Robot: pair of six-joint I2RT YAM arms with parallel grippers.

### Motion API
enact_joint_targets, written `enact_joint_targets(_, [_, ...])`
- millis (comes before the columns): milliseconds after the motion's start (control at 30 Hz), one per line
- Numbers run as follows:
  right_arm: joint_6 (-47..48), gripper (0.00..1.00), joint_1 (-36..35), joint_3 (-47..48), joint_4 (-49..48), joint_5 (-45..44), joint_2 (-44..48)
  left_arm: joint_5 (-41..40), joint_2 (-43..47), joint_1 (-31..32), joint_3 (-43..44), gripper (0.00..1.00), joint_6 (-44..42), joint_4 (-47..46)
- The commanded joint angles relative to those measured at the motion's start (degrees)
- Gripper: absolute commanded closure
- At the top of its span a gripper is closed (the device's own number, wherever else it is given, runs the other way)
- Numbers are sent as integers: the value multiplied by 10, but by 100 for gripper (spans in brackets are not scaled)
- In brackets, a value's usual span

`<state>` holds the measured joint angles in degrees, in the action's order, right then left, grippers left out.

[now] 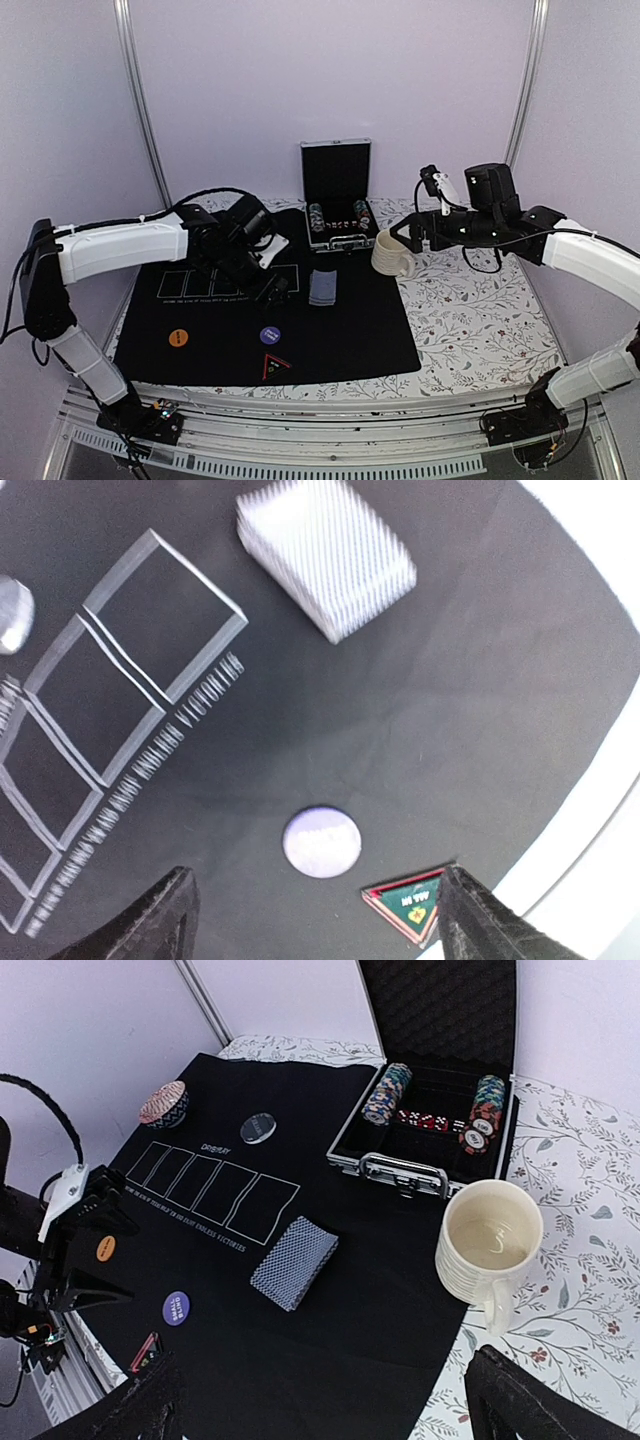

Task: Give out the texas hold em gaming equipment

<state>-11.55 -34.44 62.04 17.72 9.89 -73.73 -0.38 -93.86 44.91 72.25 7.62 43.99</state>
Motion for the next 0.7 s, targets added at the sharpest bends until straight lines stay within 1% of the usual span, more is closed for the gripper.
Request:
enact_joint_targets(0, [-36,1,-32,34,-21,4,-38,-34,63,-13,-26,13,-20,-57])
enact_joint_targets(67, [-59,1,-51,48,-26,-22,-67,-52,96,-17,-44,9,-20,-75])
enact_joint_targets(167, [-102,1,-91,97,-4,-90,-129,-49,147,-32,-69,2,-18,-95])
enact_joint_targets(267, [-136,1,-122,177,49,-144,-209,-40,198,-51,-95,2,-20,-110])
enact_joint_targets(400, [-176,1,-149,275,120,-206,-318,-45,242,-73,-132,2,-28,-125])
enact_joint_targets(467, [-189,1,-162,315,139,-224,-360,-43,256,-84,-154,2,-31,-134])
enact_joint_targets(667, [-223,1,-177,406,177,-226,-461,-58,279,-103,-207,2,-48,-166])
